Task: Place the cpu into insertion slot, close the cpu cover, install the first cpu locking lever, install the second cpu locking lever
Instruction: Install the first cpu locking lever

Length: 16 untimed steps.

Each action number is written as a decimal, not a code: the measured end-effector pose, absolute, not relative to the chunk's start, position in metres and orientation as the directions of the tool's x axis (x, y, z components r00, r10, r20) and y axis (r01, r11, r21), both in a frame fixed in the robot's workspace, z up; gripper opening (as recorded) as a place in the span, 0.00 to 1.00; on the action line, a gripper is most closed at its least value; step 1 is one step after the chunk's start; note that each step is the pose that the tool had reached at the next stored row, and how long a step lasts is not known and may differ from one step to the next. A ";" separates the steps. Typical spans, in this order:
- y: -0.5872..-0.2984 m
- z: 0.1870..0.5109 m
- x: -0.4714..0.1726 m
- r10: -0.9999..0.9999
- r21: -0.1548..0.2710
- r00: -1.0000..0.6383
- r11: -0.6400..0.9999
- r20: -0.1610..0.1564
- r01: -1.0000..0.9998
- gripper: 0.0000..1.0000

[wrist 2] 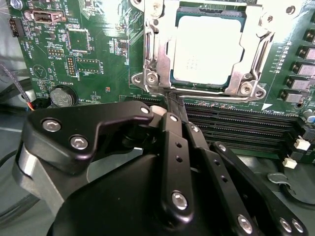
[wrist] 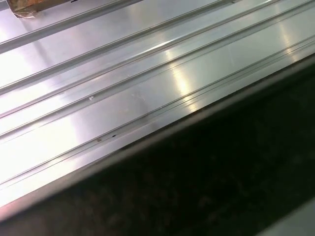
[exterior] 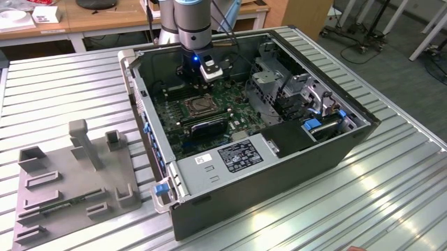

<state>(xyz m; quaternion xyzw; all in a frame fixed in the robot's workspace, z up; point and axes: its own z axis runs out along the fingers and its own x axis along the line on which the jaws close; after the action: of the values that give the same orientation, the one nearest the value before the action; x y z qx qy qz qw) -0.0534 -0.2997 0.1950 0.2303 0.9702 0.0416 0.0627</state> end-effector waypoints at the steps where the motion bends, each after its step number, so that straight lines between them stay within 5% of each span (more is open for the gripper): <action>1: -0.300 0.195 -0.053 0.452 0.110 -0.886 0.890 -0.102 0.442 0.11; 16: -0.299 0.194 -0.053 0.453 0.116 -0.886 0.890 -0.101 0.441 0.11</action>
<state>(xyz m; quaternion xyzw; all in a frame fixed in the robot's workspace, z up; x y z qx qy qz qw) -0.0531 -0.2994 0.1943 0.2305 0.9700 0.0446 0.0629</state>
